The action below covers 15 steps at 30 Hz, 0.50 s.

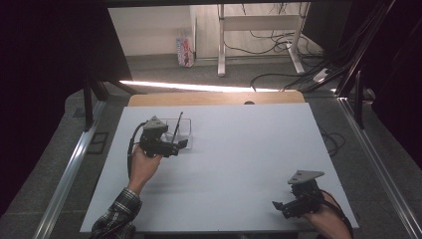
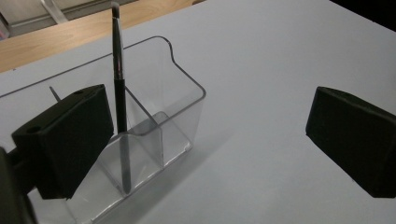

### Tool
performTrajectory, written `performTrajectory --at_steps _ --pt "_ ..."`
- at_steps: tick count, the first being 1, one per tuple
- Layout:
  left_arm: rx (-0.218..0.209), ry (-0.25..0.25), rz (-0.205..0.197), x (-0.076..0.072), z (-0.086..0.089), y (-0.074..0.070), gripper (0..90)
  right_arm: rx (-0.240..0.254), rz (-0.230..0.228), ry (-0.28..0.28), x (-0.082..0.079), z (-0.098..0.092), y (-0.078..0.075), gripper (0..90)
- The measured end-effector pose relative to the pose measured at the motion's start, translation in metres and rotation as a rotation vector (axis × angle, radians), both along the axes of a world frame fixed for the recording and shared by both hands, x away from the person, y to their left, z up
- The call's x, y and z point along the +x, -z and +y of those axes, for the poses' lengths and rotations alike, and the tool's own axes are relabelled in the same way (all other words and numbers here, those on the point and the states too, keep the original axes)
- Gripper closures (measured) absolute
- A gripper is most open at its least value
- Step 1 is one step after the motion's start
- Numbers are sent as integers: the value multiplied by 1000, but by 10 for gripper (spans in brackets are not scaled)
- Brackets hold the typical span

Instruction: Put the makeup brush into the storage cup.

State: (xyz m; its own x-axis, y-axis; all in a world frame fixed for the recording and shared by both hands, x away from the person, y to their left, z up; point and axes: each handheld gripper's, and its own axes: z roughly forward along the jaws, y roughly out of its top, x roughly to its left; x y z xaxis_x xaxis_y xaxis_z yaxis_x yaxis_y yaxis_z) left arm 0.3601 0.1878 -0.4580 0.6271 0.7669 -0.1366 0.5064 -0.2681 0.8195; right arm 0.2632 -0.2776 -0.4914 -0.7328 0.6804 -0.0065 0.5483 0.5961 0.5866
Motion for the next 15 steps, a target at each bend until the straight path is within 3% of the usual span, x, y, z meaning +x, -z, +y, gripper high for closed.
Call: performTrajectory --at_steps 15 --pt "-8 8 15 -10 2 4 15 6 0 1 0 0 -1 0"
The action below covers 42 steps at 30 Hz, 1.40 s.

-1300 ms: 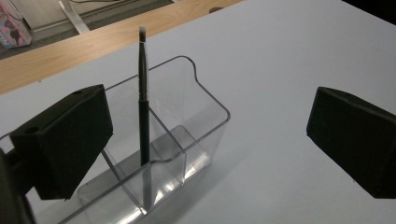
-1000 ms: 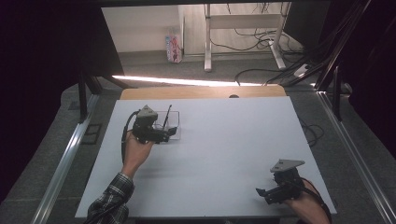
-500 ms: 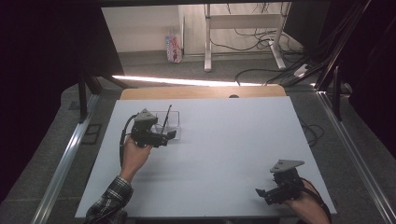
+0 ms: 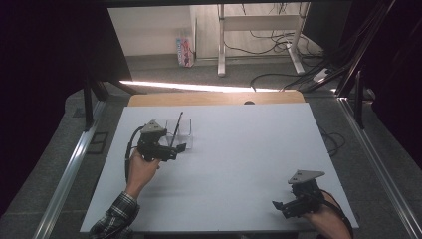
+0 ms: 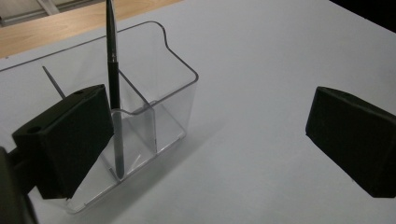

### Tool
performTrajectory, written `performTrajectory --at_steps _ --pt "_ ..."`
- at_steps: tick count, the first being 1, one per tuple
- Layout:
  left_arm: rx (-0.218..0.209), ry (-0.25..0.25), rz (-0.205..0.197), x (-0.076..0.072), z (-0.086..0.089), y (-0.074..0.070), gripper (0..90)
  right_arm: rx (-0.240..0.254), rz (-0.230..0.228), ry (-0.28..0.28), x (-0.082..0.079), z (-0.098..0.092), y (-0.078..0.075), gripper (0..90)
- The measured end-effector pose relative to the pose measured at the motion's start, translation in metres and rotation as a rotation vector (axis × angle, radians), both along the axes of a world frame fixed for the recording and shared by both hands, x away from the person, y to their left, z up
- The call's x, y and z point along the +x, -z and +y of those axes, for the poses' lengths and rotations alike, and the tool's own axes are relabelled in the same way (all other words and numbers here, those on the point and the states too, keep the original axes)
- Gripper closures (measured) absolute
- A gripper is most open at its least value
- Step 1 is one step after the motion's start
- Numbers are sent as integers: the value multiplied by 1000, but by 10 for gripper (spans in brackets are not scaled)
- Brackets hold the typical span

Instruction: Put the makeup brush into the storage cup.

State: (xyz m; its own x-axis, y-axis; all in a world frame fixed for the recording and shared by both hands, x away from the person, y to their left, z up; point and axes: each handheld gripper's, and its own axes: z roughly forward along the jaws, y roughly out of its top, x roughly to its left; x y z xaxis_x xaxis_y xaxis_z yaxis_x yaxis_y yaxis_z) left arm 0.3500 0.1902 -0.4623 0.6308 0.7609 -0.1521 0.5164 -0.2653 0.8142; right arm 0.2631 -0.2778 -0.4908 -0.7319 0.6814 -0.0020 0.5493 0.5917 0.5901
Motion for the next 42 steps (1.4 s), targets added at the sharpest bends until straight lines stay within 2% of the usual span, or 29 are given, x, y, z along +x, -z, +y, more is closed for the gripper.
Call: performTrajectory --at_steps 21,34,42 --pt "20 8 27 -17 3 1 6 -1 0 0 -1 1 0 0" --pt "31 17 13 -28 6 1 6 -4 -3 -3 -1 1 0 0" --pt "39 17 19 -34 7 1 6 -1 1 -2 -1 1 0 0"
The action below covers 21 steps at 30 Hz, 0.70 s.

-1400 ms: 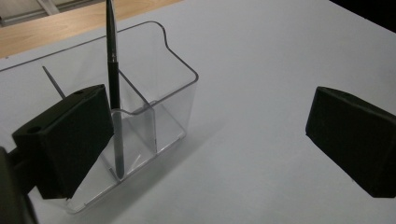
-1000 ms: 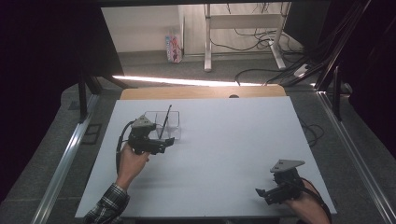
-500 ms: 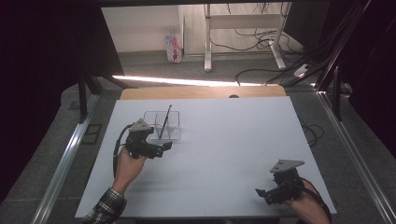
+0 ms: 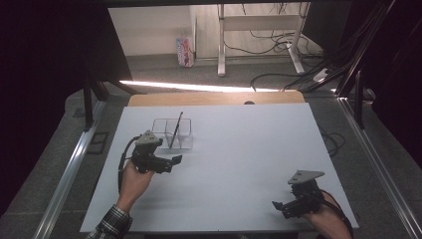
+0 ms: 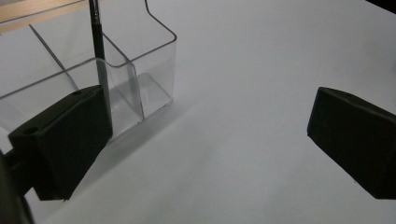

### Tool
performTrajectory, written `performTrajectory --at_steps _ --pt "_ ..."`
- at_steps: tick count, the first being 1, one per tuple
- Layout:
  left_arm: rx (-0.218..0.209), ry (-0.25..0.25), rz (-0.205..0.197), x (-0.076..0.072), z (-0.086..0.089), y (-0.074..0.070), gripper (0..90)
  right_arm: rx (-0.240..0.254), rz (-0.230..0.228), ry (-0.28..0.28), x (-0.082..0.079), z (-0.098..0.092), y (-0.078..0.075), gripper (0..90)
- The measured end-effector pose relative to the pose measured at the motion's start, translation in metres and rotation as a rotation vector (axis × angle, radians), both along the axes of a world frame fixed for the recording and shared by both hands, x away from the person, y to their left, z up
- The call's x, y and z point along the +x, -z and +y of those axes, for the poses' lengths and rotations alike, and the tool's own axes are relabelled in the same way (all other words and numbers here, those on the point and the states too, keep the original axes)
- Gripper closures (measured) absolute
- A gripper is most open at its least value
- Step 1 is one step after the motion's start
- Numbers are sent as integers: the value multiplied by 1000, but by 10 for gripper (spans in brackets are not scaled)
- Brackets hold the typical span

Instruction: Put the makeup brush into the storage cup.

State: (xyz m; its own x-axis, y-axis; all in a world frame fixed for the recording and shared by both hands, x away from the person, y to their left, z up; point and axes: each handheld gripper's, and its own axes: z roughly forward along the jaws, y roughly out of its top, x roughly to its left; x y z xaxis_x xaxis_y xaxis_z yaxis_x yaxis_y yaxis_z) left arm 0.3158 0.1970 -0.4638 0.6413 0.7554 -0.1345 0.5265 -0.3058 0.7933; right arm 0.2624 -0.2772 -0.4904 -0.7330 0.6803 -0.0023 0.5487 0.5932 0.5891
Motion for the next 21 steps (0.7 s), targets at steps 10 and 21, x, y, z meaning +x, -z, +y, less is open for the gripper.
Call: performTrajectory --at_steps 10,21 --pt "-7 -6 -4 -8 3 0 6 5 3 1 0 0 0 0" --pt "-7 -16 -3 -15 8 0 7 4 3 0 0 0 0 0"
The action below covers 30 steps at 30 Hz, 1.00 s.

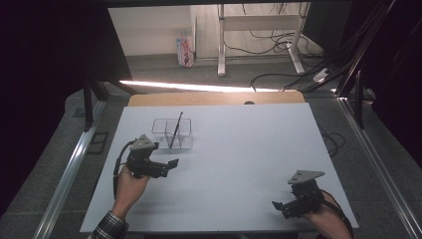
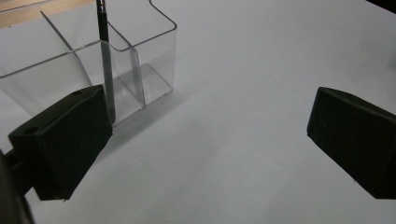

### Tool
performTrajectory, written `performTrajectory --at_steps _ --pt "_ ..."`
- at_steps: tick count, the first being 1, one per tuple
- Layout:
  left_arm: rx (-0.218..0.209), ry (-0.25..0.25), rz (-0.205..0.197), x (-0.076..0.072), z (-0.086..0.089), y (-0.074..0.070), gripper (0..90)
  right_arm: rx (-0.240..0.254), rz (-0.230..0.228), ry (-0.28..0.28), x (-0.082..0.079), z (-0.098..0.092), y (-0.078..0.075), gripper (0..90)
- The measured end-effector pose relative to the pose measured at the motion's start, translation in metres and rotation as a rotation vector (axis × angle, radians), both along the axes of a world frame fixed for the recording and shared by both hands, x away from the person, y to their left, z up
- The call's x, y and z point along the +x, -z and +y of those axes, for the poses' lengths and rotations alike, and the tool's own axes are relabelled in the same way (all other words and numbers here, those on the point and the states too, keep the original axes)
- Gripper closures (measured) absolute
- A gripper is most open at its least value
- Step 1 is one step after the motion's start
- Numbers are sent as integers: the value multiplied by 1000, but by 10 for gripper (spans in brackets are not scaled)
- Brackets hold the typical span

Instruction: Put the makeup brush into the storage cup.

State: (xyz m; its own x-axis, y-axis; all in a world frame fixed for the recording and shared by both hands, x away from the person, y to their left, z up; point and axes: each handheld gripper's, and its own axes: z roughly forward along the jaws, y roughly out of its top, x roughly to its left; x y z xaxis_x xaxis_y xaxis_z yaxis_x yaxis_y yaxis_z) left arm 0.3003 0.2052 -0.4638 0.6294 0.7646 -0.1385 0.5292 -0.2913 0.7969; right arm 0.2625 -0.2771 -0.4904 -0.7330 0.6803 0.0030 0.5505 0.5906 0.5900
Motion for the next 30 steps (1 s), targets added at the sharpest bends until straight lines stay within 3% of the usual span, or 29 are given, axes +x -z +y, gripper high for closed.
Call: performTrajectory --at_steps 12,30 --pt "9 -8 6 -9 5 2 7 0 1 1 0 0 0 0" --pt "-10 -30 12 -25 18 3 7 1 2 4 0 0 0 0"
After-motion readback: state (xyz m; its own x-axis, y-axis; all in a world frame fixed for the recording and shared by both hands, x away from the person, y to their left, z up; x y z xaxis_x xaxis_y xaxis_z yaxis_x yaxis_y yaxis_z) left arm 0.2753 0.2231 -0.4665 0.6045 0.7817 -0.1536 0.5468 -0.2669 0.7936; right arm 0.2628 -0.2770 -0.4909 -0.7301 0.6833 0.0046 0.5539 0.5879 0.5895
